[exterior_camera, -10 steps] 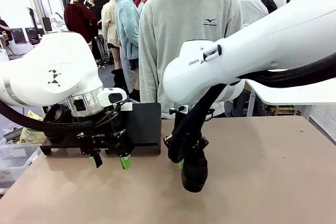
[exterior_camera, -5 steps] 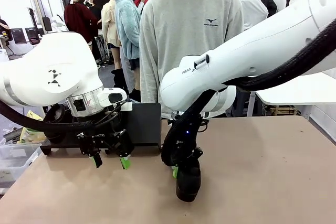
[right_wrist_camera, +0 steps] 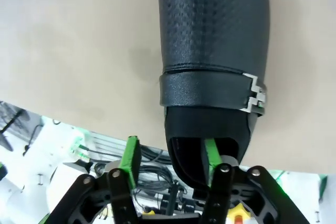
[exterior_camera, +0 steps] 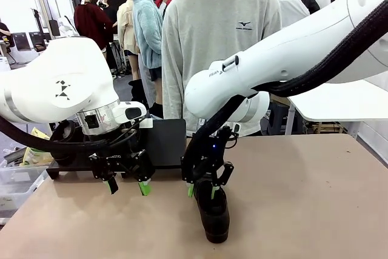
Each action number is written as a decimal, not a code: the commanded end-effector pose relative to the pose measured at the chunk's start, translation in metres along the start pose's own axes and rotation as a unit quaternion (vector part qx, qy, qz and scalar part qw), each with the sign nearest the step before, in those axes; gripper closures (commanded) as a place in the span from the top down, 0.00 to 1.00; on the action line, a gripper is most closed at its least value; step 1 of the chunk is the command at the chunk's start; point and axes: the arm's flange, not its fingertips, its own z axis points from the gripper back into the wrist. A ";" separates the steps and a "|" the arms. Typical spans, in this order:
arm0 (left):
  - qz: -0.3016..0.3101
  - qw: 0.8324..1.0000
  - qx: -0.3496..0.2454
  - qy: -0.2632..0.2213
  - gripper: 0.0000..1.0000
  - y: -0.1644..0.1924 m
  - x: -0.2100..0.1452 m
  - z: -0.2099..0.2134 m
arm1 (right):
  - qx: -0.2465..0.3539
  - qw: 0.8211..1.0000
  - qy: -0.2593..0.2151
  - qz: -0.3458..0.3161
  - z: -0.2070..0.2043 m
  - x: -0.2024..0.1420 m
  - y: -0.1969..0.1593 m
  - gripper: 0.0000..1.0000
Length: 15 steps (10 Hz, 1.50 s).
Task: Organize the shoes by placing them on the stand.
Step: Pick up one Shoe and place it in the middle of the table, then place the Shoe from the middle of the table onto the Shoes Stand.
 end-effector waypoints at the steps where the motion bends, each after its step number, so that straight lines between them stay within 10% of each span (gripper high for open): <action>1: -0.002 1.000 -0.008 0.003 1.00 0.002 -0.002 -0.001 | 0.035 0.999 0.011 0.004 0.010 -0.002 -0.012 1.00; 15: -0.002 1.000 -0.008 0.003 1.00 0.002 -0.002 -0.001 | 0.025 0.998 -0.028 0.054 0.071 -0.008 -0.043 1.00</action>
